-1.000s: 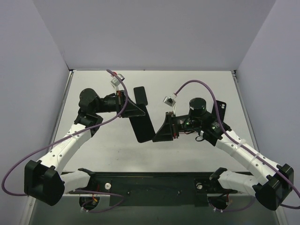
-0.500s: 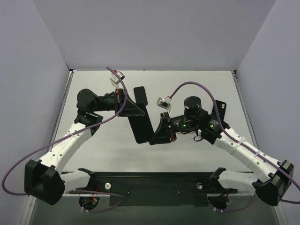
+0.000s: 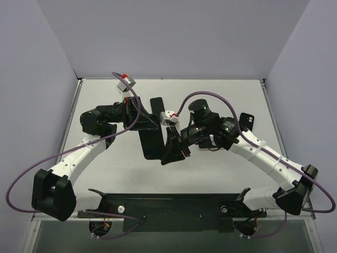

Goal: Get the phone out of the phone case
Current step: Remove the phone case from the phone.

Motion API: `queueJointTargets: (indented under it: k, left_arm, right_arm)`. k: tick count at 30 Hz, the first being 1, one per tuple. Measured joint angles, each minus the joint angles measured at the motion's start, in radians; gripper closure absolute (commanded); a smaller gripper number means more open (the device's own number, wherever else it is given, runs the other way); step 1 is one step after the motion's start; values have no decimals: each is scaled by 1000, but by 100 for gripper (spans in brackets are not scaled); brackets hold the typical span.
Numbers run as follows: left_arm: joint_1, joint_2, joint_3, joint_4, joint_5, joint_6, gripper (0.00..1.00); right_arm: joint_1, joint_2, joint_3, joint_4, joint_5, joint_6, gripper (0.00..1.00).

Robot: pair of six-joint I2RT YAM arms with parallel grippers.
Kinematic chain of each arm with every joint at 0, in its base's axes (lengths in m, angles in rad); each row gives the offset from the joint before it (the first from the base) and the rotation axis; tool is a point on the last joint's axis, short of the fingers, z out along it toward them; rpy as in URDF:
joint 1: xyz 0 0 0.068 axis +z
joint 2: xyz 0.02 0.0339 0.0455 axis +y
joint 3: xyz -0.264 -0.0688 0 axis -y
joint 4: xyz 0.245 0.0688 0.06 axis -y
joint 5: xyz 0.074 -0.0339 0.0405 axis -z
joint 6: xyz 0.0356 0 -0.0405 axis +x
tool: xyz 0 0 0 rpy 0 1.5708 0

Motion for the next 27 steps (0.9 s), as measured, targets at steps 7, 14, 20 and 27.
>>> queueJointTargets:
  k: [7, 14, 20, 27]
  left_arm:
    - [-36, 0, 0, 38, -43, -21, 100]
    - [-64, 5, -7, 92, -67, -41, 100]
    - [-86, 42, -11, 129, -73, -143, 100]
    - [-97, 111, -12, 150, -113, -211, 100]
  right_arm:
    - [36, 61, 137, -200, 41, -169, 100]
    - [97, 62, 227, -345, 186, -302, 100]
    - [180, 53, 259, -386, 363, -408, 100]
    - [204, 38, 259, -394, 513, -430, 100]
